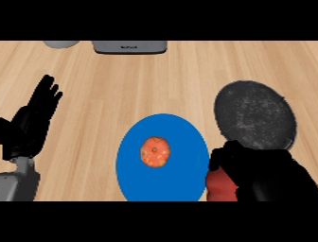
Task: Pick the bell pepper from the plate and place it in the pan
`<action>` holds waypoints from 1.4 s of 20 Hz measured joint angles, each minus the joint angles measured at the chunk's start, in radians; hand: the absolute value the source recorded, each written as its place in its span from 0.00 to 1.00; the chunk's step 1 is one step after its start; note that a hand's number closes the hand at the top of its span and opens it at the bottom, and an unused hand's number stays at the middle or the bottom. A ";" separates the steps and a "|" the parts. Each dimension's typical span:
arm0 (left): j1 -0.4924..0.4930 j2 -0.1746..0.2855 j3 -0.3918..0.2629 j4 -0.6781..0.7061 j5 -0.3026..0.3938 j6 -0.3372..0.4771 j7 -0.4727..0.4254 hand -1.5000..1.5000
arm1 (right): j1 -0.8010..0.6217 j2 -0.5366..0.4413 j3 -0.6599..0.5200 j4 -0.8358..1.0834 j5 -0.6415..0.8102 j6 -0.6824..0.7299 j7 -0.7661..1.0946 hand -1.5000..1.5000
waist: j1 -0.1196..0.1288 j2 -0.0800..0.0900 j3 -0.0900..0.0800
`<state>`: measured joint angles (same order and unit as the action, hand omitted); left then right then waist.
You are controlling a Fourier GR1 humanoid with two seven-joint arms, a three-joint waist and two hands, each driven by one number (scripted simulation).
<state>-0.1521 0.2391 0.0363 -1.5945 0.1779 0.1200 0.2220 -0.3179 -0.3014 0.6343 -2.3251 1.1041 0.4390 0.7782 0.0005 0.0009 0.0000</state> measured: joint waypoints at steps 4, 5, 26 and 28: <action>0.000 -0.006 -0.001 -0.003 -0.004 -0.006 0.004 0.50 | 0.025 -0.040 -0.207 0.064 -0.106 -0.072 -0.139 1.00 | 0.002 0.001 0.001; -0.004 -0.009 0.000 0.002 -0.007 -0.004 0.002 0.50 | 0.028 -0.047 -0.253 0.089 -0.129 -0.092 -0.175 1.00 | 0.001 0.001 0.001; -0.003 -0.034 0.012 -0.006 -0.021 -0.028 0.007 0.50 | -0.123 -0.072 -0.628 1.119 -0.258 -0.528 -0.983 1.00 | 0.015 0.003 0.001; -0.009 -0.030 0.019 -0.005 -0.018 -0.032 0.012 0.50 | -0.151 -0.058 -0.631 1.230 -0.235 -0.562 -1.001 1.00 | 0.018 0.005 0.001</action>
<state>-0.1609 0.2095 0.0554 -1.5992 0.1599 0.0877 0.2339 -0.4690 -0.3590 0.0030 -1.0947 0.8694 -0.1234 -0.2225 0.0186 0.0055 0.0008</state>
